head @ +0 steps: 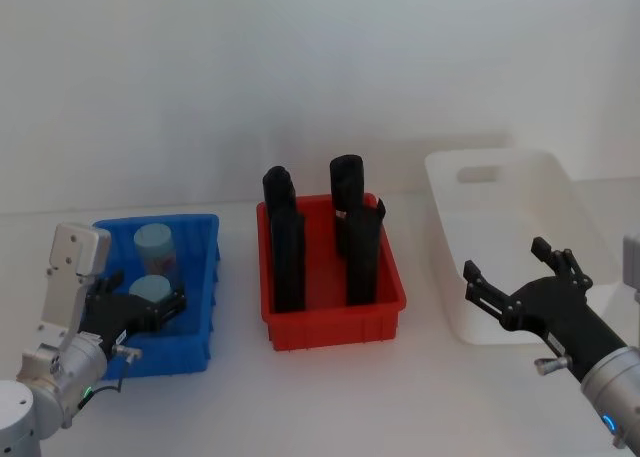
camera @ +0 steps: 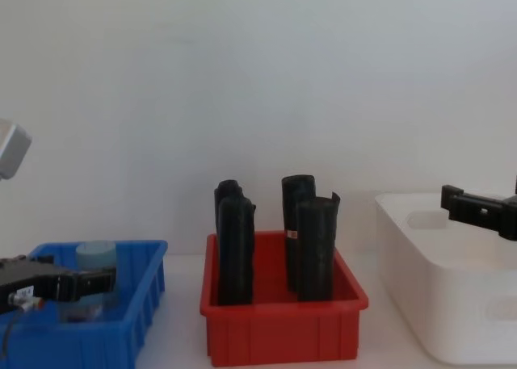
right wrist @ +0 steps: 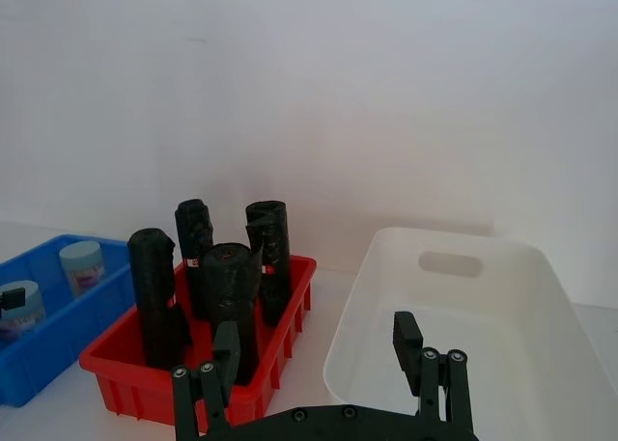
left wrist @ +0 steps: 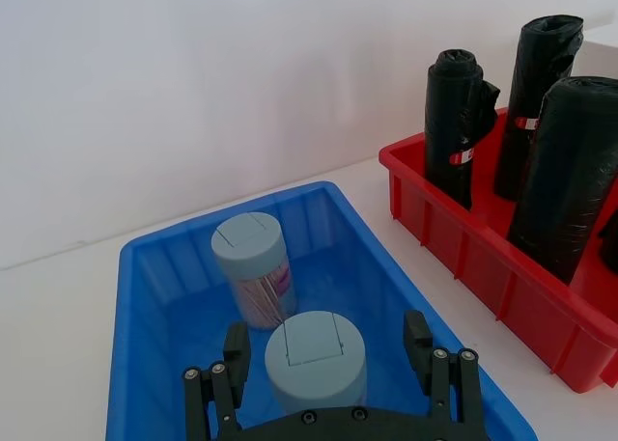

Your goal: Pick the cotton swabs from the blue box and place them into the white box.

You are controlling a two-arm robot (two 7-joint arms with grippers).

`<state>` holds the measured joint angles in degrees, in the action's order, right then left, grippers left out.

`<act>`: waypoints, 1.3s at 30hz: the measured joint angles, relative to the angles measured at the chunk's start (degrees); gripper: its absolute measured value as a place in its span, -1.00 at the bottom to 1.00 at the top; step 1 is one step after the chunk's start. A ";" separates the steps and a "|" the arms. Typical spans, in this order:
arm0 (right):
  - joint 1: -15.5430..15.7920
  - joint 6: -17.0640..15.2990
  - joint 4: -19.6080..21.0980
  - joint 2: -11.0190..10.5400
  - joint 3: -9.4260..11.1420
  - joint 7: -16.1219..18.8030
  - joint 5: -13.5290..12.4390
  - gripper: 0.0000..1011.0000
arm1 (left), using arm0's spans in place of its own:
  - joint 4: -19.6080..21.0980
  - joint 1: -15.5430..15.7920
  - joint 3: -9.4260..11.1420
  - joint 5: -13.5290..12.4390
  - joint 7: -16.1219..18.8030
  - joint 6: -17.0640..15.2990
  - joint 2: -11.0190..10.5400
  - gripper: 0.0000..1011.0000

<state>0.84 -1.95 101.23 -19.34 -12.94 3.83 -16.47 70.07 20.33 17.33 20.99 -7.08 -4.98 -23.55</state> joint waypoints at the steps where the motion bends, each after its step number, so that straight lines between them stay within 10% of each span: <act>1: 0.00 0.00 0.00 0.00 0.00 0.00 0.00 0.98 | -0.28 0.11 -0.02 0.07 -0.23 0.06 0.06 0.99; 26: 0.00 0.00 0.00 0.00 0.00 0.00 0.00 0.98 | -7.09 3.11 -0.53 -0.36 -2.90 0.70 1.35 0.99; 39: 0.00 0.00 0.00 0.00 0.00 0.00 0.00 0.98 | -8.82 4.12 -0.50 -1.55 -3.98 0.90 1.85 0.36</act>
<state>0.84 -1.95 101.23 -19.34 -12.94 3.83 -16.47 61.25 24.45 16.83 19.44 -11.06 -4.08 -21.70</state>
